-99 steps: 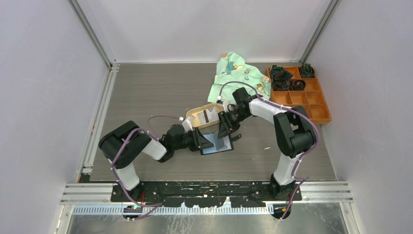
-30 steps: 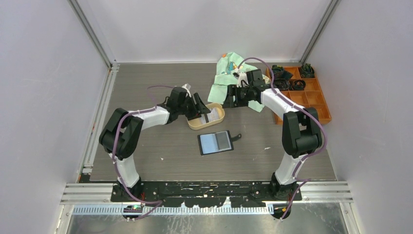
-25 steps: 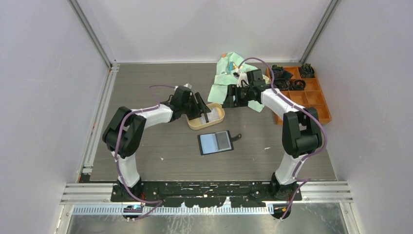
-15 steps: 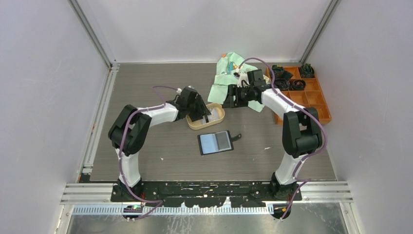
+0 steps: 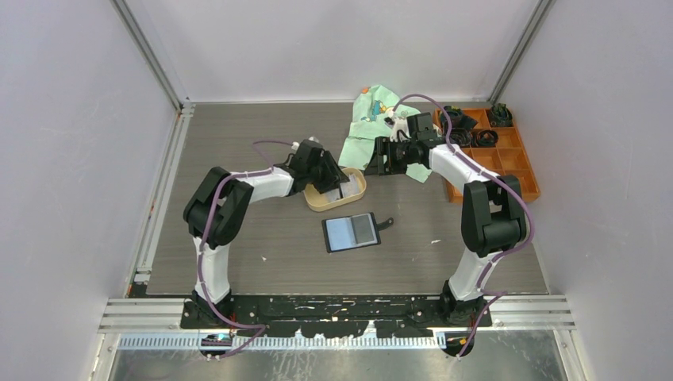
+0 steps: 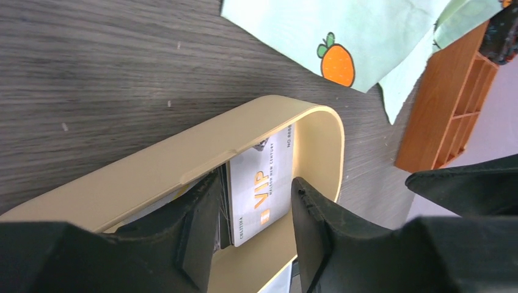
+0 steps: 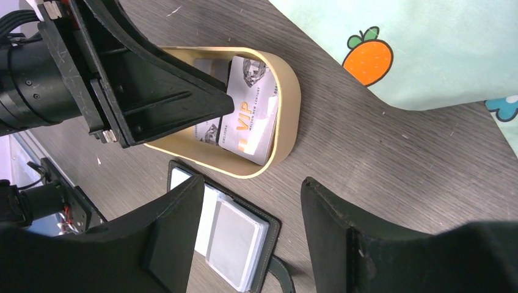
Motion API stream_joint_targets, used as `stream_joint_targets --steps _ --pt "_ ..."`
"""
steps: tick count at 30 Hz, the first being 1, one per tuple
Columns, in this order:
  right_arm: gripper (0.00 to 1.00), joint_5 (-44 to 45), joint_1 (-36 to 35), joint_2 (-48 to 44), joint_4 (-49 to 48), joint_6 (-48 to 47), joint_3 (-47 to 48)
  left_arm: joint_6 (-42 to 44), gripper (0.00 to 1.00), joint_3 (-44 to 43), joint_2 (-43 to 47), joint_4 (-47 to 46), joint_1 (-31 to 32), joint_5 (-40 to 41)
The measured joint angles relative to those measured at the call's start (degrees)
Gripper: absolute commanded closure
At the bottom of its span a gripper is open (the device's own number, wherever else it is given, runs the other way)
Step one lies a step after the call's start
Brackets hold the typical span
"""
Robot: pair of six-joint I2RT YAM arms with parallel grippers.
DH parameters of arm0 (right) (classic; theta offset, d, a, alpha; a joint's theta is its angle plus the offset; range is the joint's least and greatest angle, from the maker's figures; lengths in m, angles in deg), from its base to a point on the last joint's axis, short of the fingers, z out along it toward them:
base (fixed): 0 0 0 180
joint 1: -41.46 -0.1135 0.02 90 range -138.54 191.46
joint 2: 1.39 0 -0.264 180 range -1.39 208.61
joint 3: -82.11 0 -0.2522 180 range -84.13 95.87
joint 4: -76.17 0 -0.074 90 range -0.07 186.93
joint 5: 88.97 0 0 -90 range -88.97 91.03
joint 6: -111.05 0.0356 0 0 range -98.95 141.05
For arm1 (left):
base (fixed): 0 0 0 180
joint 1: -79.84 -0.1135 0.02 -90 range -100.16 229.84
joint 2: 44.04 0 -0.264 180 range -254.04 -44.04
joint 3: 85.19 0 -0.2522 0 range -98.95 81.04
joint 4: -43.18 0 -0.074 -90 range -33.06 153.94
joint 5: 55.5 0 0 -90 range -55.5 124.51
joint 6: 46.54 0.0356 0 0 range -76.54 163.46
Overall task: Put the credit cards into the card holder
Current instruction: Pick up the credit card from the storage box.
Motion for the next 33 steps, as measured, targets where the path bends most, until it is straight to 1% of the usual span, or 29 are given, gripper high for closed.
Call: stream_joint_targets --steps 11,15,20,24,27,33 --pt "0.36 -0.9 0.3 0.0 0.0 0.0 -0.1 -2.6 0.69 3.5 -0.1 -13.1 0.0 -5.7" --pt "0.36 -1.1 0.6 0.0 0.0 0.0 -0.1 -3.3 0.72 4.4 -0.1 -17.0 0.0 -7.1" --pt "0.36 -1.4 0.9 0.0 0.0 0.3 -0.1 -4.1 0.71 4.3 -0.6 -19.4 0.0 -9.2" --pt "0.36 -1.6 1.0 0.0 0.0 0.6 -0.1 -4.4 0.67 3.5 -2.7 -20.6 0.0 -10.7" --pt "0.36 -1.8 1.1 0.0 0.0 0.9 -0.1 -4.3 0.63 2.8 -4.2 -19.5 0.0 -11.0" --pt "0.36 -2.1 1.4 -0.4 -0.2 1.1 -0.2 -4.1 0.62 1.1 -5.5 -16.7 0.2 -11.0"
